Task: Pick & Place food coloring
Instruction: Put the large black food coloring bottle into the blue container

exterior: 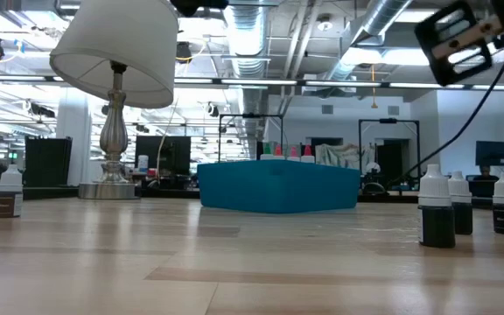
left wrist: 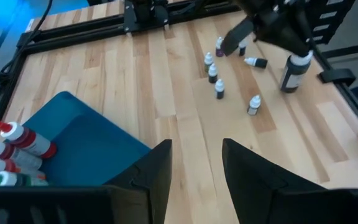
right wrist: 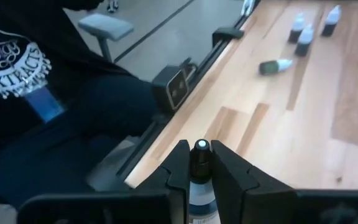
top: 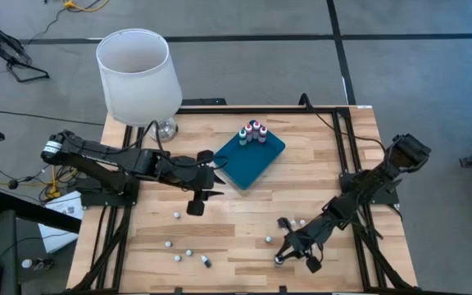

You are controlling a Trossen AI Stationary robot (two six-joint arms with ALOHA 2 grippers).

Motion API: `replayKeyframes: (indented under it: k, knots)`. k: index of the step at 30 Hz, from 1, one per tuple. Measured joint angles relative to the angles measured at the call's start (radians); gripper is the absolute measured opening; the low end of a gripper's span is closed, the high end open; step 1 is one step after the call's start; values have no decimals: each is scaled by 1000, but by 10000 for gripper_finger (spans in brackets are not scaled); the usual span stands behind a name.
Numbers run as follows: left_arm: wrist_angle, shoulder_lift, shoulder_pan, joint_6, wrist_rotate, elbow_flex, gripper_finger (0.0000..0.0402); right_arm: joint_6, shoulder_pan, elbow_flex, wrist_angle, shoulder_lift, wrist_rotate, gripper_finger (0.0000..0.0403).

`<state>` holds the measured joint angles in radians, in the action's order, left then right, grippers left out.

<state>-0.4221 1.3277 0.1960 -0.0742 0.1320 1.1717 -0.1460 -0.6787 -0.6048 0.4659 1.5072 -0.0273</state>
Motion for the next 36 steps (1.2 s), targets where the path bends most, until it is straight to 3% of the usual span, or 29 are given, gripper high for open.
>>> replayKeyframes:
  k: [4, 11, 20, 27, 36]
  knots:
    - [-20, 0, 0, -29, 20, 0, 135, 43, 33, 0, -29, -65, -11, 37]
    - [-27, 0, -1, -80, 44, 0, 135, 136, 128, 0, -138, -235, -131, 37]
    - [-107, 0, -1, -92, 117, 0, 135, 249, 389, -1, -245, -419, -187, 38]
    - [-116, 0, -1, -98, 119, 0, 135, 312, 620, -2, -257, -444, -181, 42]
    - [-123, 0, -1, -99, 167, 0, 135, 268, 864, -2, -330, -439, -137, 43]
